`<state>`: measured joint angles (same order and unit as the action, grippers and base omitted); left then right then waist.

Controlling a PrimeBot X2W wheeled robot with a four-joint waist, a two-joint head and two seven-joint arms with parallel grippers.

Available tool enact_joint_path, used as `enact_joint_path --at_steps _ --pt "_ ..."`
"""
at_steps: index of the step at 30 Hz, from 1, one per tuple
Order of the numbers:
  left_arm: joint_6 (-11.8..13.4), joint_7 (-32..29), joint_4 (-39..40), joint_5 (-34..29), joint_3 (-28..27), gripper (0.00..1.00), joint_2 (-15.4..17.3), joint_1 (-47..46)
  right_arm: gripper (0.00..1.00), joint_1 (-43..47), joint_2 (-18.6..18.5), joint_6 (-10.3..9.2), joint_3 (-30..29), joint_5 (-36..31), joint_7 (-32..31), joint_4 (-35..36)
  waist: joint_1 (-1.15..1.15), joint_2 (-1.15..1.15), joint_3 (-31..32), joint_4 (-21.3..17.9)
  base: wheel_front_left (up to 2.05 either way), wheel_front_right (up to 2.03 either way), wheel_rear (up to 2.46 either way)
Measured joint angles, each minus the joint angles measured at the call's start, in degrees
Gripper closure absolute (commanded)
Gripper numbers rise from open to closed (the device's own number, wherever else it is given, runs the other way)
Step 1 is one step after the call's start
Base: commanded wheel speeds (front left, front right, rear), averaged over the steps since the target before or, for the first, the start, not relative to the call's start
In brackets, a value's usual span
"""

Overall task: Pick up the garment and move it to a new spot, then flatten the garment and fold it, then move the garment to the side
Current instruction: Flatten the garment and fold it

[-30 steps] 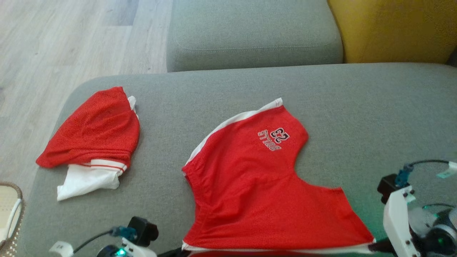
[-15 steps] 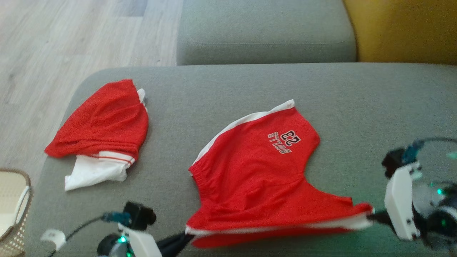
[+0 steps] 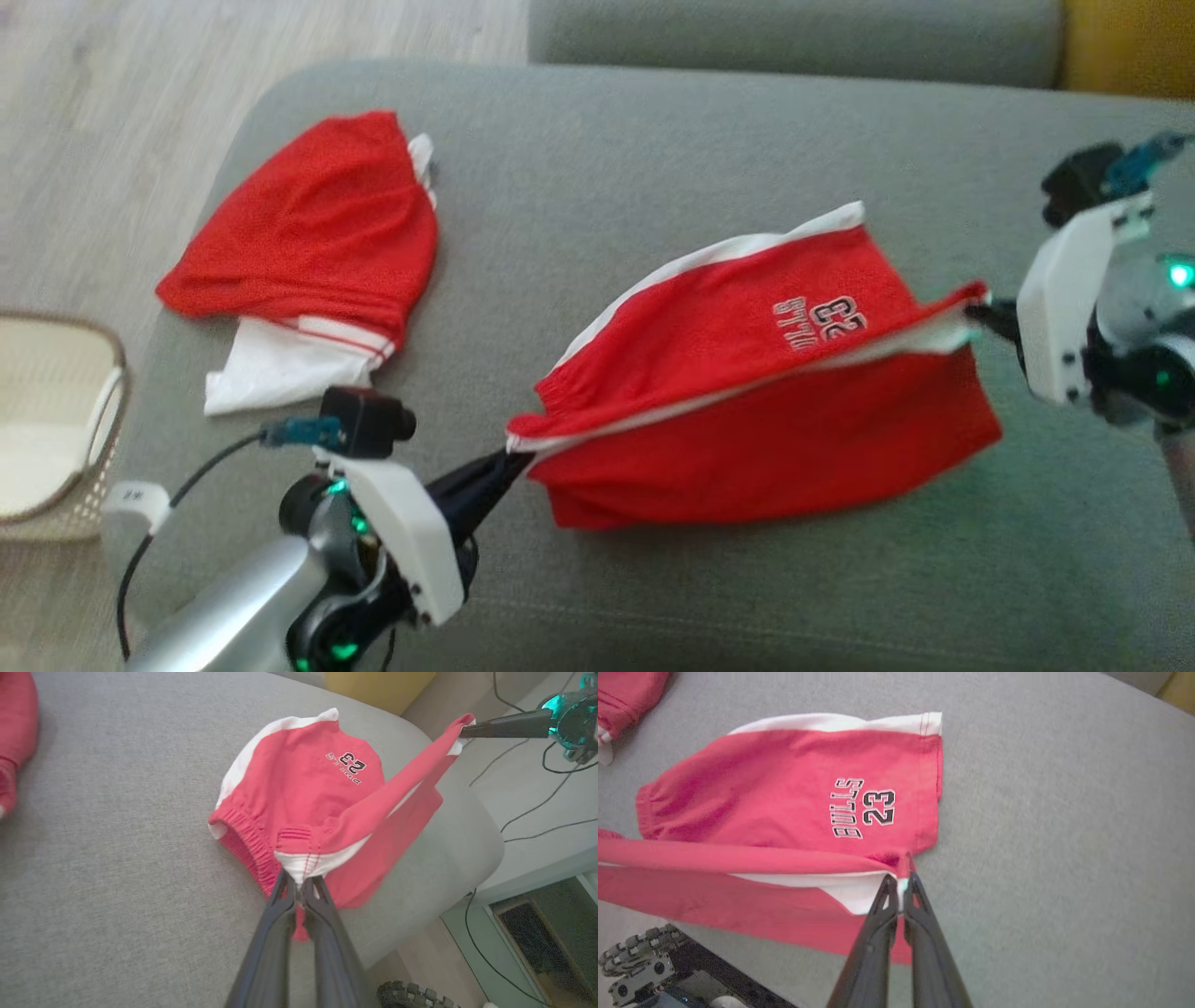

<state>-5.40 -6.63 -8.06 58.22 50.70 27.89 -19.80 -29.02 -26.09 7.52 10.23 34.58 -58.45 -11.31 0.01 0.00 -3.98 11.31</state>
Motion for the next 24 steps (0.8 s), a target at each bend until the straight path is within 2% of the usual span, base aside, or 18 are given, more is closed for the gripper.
enact_joint_path --at_steps 13,24 --pt "0.30 3.57 -9.62 -2.44 -1.15 1.00 -7.44 -10.28 1.00 -14.55 2.54 0.00 3.27 -4.39 13.83 -15.90 0.00 0.00 -9.35 4.16 0.00 0.00 0.00" --pt "-1.24 6.30 -18.18 -4.15 0.12 1.00 -11.02 -17.07 1.00 -21.98 4.03 0.00 5.14 -5.84 20.54 -26.10 -0.01 0.00 -14.24 5.14 0.00 0.00 0.00"
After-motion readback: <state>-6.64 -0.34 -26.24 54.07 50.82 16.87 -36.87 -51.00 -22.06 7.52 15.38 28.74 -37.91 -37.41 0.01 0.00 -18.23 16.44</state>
